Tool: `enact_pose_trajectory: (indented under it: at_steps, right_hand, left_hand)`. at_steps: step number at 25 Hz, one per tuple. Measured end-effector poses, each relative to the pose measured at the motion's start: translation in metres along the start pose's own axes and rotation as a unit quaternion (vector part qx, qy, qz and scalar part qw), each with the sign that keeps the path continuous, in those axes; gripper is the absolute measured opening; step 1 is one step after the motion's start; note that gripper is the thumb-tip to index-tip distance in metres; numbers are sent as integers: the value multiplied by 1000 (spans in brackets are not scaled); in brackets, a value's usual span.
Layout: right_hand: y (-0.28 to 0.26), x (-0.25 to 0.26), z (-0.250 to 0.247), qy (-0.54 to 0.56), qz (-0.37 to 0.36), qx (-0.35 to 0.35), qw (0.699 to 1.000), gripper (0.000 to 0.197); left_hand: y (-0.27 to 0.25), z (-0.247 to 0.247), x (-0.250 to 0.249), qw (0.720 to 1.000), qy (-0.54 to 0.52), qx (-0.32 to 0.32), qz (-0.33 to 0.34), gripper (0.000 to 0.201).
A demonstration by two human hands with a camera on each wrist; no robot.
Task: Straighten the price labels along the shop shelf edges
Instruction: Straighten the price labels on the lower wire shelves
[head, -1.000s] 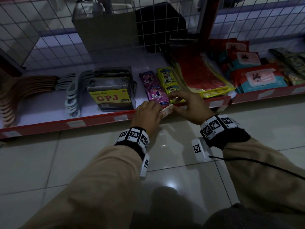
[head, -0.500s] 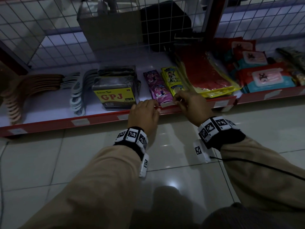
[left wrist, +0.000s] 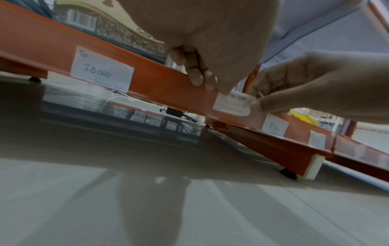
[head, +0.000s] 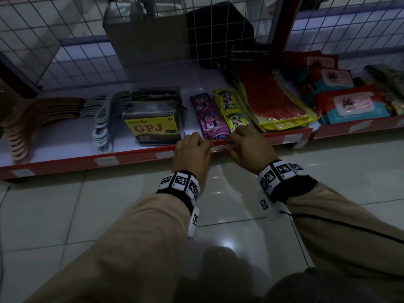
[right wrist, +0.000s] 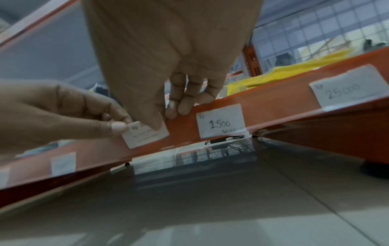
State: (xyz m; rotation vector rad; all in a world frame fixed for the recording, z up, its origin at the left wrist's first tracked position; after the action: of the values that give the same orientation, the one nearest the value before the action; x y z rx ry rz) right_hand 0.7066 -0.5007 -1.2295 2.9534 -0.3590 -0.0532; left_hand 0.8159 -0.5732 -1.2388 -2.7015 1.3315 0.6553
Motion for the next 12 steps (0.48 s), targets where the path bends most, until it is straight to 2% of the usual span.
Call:
enact_pose_trajectory:
  at_steps: [6,12]
  right_hand:
    - [0,2,4,-52,0,27,998,26]
    - [-2,4,3,-52,10,26,998,24]
  left_hand:
    - [2,4,-5,998,62,28,-4,29]
    - [0,2,-5,999,38,17,-5,26]
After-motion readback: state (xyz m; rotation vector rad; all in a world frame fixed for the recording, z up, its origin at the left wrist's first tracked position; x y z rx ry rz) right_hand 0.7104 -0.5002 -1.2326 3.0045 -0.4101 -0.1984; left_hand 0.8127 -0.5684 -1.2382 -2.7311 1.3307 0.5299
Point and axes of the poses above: each hand's wrist, its own y-axis towards the middle knuckle, its own z-axis out of the palm, x = y × z, the point moved 8 cm from there along y, towards the middle knuckle, and after that the axes turned 14 degrees about -y, right-handed, at the moved point
